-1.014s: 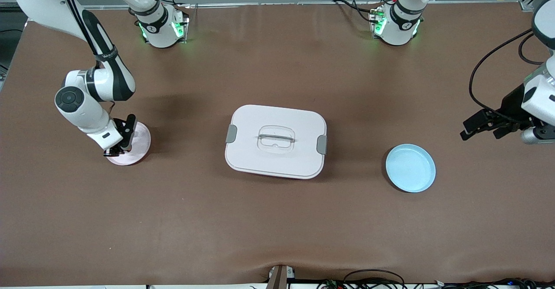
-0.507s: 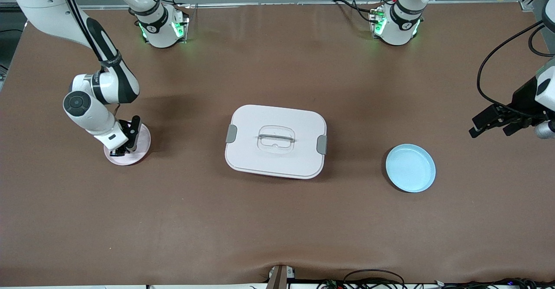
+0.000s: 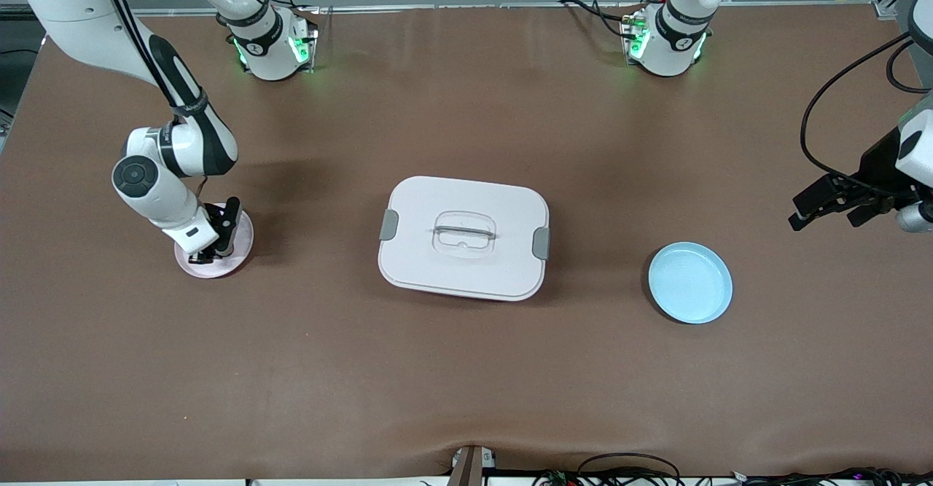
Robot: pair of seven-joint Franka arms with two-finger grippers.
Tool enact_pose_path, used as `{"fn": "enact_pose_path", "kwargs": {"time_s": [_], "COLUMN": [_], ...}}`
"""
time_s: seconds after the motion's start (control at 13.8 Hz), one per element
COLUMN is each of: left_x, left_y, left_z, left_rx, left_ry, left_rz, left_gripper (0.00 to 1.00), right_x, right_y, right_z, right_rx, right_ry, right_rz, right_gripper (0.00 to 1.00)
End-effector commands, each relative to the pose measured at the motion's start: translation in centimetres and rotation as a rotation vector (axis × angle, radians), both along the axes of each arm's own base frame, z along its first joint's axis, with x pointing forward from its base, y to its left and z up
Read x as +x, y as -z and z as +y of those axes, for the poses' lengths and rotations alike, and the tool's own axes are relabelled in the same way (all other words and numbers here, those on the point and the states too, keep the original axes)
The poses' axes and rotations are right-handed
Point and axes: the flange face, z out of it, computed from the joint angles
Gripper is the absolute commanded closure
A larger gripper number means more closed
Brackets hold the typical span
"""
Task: Transfer orange switch to right arm and place
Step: 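Lower the switch onto the pink plate with the right gripper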
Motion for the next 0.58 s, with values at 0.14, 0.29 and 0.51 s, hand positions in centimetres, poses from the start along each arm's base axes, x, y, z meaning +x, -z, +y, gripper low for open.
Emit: {"fn": "enact_pose_path", "kwargs": {"time_s": [0.14, 0.29, 0.51], "left_x": [-1.0, -2.0, -4.4], "left_y": [-0.8, -2.4, -3.5], "left_z": [-0.5, -0.3, -0.3], "left_rx": [0.012, 0.010, 0.006], "left_ry": [0.018, 0.017, 0.026], "left_rz": [0.052, 0.046, 0.128], "left_gripper": [0.00, 0.00, 0.00], "right_x": [0.5, 0.7, 0.9], "right_y": [-0.1, -0.3, -0.9], "right_z": [1.8, 1.6, 1.6], "right_rx": [-0.001, -0.004, -0.005], "right_ry": [-0.028, -0.023, -0.018], "right_rz": [-0.016, -0.015, -0.023], "right_gripper": [0.00, 0.00, 0.00]}}
